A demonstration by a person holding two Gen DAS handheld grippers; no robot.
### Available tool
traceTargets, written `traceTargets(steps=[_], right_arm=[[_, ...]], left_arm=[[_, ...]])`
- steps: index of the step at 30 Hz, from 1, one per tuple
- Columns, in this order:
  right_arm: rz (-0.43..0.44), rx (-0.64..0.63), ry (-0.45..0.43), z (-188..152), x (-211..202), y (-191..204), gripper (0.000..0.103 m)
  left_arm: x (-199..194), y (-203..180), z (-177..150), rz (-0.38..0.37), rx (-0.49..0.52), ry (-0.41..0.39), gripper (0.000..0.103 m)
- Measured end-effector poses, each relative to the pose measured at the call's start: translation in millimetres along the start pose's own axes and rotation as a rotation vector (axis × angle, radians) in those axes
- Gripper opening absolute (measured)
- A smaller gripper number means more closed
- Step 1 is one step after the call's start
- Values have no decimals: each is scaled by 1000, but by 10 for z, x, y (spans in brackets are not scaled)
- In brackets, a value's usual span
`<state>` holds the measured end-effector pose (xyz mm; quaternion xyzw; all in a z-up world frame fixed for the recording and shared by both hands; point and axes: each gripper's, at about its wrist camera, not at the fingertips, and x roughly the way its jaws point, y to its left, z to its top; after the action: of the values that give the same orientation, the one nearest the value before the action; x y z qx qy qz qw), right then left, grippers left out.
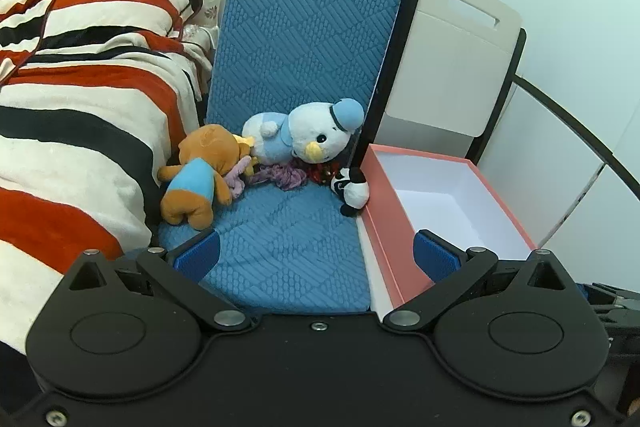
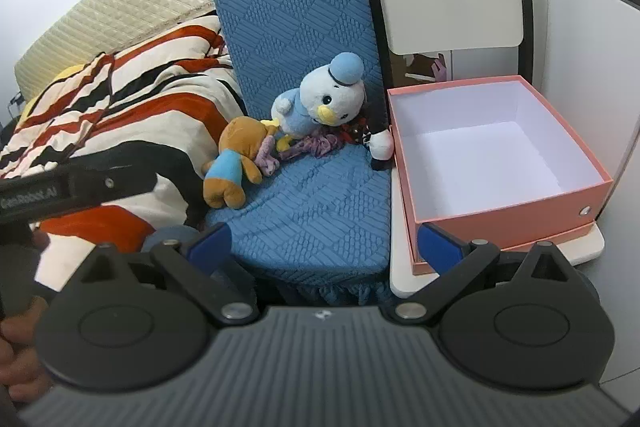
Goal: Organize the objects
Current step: 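Move the right tool toward the small black-and-white panda plush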
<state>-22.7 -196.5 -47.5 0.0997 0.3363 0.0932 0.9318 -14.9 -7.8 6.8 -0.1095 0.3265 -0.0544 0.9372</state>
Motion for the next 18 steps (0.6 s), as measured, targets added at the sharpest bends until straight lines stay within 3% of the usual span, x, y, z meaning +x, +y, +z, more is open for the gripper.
traceTargets(steps=[9,18], right_arm=[[3,7,-21,47,52,-11,101],[19,73,1,-20,182,-76,101]], left_arm=[[105,10,-37,-16,11,11,103],[174,16,-85,25,11,-8,102]])
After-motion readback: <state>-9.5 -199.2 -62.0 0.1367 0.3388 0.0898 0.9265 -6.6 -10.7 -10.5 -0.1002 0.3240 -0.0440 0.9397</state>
